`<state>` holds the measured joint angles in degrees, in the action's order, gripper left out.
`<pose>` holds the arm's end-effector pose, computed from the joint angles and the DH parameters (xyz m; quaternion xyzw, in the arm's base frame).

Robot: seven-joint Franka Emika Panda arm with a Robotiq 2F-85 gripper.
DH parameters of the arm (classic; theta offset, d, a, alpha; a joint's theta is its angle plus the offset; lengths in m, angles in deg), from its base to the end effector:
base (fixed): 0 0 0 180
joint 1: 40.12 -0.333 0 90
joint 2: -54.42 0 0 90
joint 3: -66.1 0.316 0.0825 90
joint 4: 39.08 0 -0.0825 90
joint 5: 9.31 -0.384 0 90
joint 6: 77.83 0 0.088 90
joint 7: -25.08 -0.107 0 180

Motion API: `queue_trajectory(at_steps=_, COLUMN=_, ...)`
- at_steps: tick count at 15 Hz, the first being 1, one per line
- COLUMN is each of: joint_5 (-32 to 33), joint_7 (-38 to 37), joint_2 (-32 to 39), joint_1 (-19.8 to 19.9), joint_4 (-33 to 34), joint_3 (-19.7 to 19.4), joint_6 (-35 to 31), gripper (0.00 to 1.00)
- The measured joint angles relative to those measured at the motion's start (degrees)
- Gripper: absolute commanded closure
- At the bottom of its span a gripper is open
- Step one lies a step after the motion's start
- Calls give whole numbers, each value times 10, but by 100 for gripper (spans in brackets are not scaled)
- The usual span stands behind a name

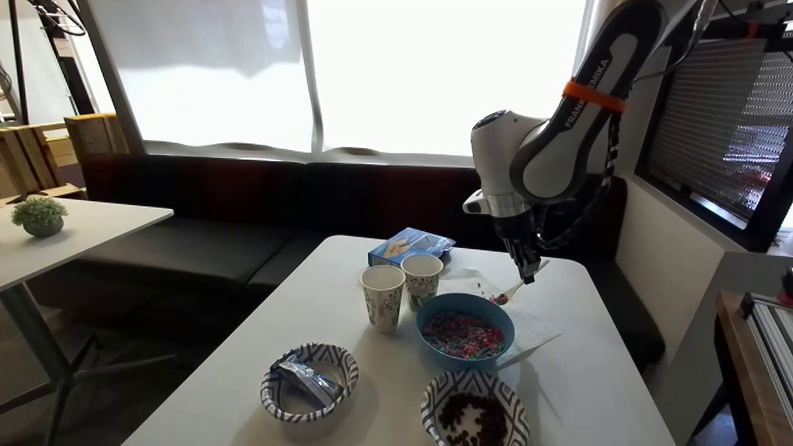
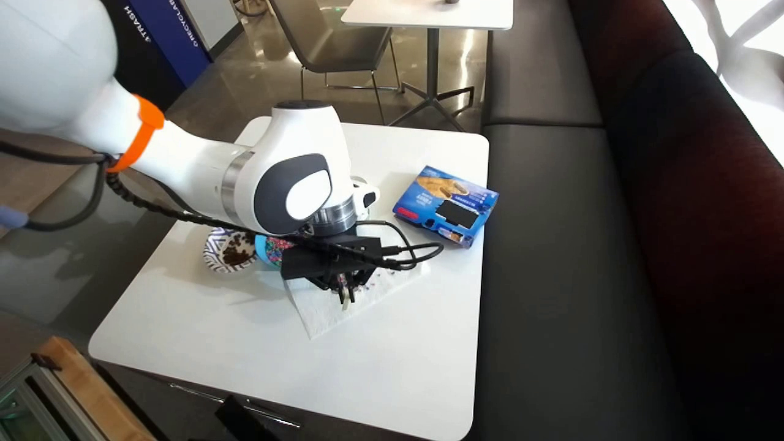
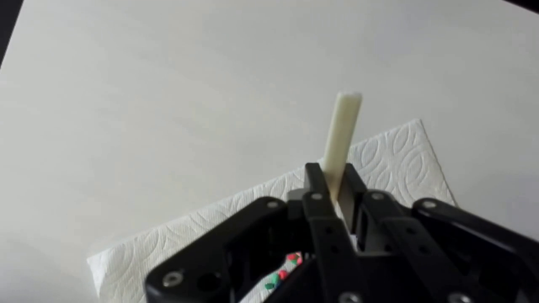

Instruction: Transfer a spoonful of contents from the blue bowl onto the paper towel

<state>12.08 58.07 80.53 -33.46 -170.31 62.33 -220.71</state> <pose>0.4873 -0.0901 0.1326 0.9223 0.3495 -0.1559 0.0532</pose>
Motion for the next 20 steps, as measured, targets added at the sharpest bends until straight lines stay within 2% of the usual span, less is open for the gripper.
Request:
queue_trajectory(at_steps=9, joint_5=96, joint_7=-45, joint_2=0, joint_1=-34, joint_4=27, joint_3=-3, joint_6=66, gripper=97)
queue_trajectory(at_steps=20, joint_5=303, joint_7=-117, joint_2=0, joint_1=-80, joint_4=38, joint_3=-4, joint_6=88, gripper=97)
